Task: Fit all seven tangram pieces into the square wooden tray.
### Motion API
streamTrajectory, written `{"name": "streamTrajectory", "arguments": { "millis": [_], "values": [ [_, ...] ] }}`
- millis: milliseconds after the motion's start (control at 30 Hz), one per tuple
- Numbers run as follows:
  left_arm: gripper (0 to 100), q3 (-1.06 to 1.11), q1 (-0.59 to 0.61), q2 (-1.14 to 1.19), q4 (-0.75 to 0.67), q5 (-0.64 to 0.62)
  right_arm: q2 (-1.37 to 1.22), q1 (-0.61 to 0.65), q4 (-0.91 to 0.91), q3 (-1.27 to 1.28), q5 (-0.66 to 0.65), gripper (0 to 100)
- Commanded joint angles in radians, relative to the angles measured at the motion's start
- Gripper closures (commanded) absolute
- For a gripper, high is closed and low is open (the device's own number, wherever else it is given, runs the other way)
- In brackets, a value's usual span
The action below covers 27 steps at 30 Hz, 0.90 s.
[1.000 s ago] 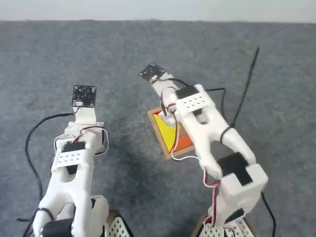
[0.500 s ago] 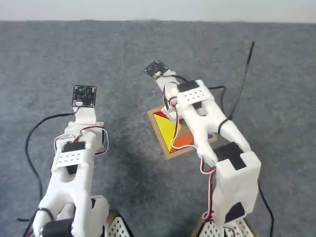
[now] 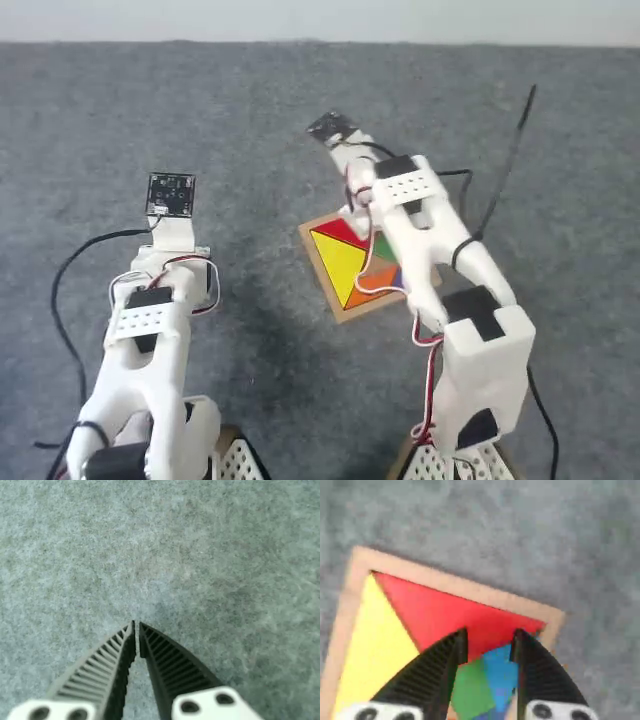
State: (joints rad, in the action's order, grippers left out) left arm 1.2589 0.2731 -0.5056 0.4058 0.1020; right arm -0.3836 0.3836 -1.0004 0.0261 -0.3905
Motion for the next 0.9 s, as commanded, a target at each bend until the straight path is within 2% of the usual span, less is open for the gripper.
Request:
{"name": "streamTrajectory", "arguments": {
  "millis": [0, 233, 500, 667, 867],
  "values": [
    [98, -0.015, -0.009, 0.002, -0.025, 0.014, 0.008, -0.054, -0.016, -0.058, -0.011, 84.1],
    [98, -0.015, -0.009, 0.002, -0.025, 0.014, 0.028, -0.048, -0.018, -0.058, -0.006, 84.1],
    [98, -0.015, -0.009, 0.002, -0.025, 0.014, 0.220, -0.059, -0.053, 0.058, -0.011, 84.1],
    [98, -0.015, -0.009, 0.002, -0.025, 0.014, 0.189, -0.059, 0.099, 0.209, -0.012, 84.1],
    [98, -0.015, -0.009, 0.002, -0.025, 0.014, 0.082, -0.061, 0.096, 0.175, -0.014, 84.1]
  ]
}}
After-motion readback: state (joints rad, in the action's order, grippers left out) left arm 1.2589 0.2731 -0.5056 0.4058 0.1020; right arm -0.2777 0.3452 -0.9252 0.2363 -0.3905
